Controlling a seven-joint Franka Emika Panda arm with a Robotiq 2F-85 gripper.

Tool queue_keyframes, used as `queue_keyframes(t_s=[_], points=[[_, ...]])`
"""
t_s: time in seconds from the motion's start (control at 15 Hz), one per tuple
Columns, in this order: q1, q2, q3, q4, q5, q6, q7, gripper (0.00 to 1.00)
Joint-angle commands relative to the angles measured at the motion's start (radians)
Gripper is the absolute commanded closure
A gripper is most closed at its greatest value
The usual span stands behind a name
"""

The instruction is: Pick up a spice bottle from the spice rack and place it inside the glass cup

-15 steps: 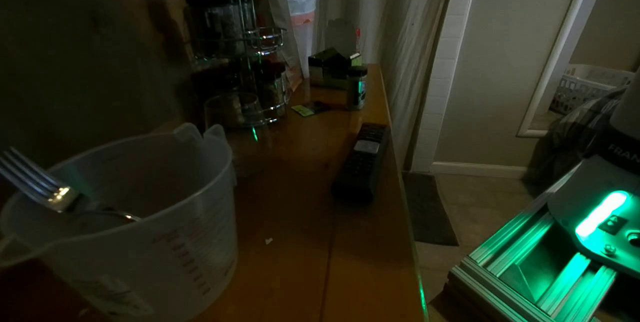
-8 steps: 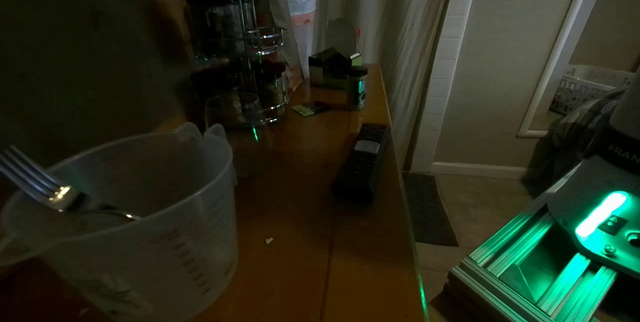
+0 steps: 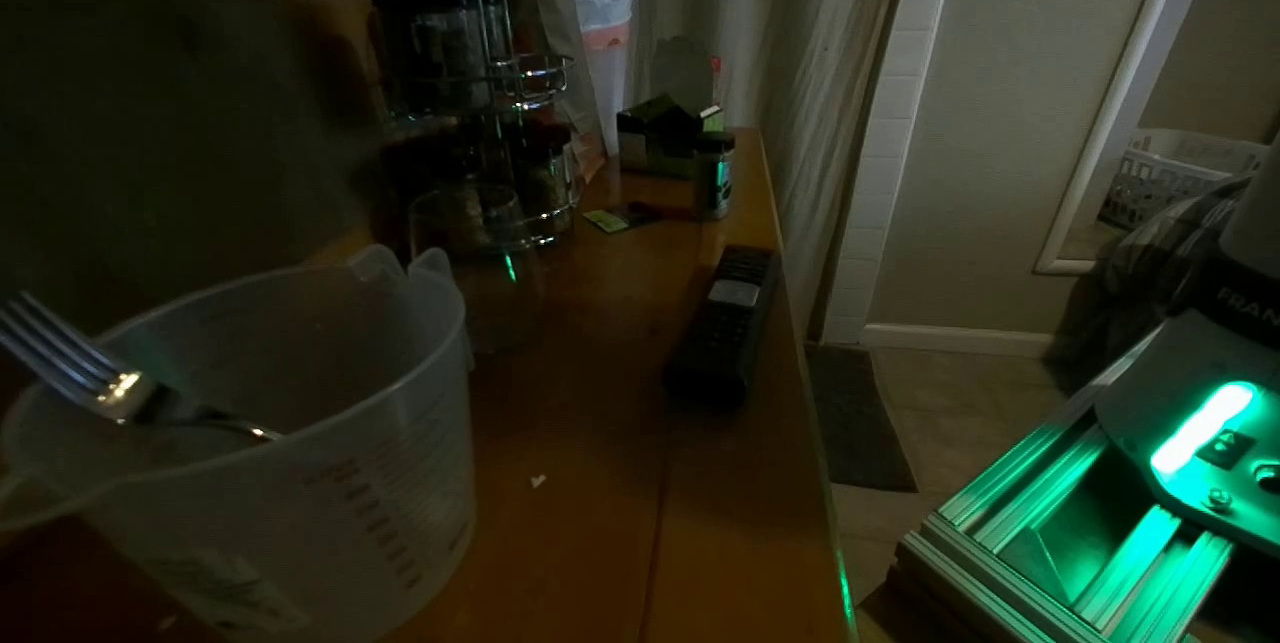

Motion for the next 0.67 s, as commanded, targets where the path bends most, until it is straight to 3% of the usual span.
queue_keyframes(t_s=[0.0,0.27,0.6], points=[[0.055,-0.045,0.073,-0.110,-0.015,0.119,0.035,0.74],[0.082,-0.013,0.102,-0.208,-0.007,0.296,0.089,0.74],[0.108,-0.012,0.007,-0.345,0.153,0.499,-0.062,0.74]])
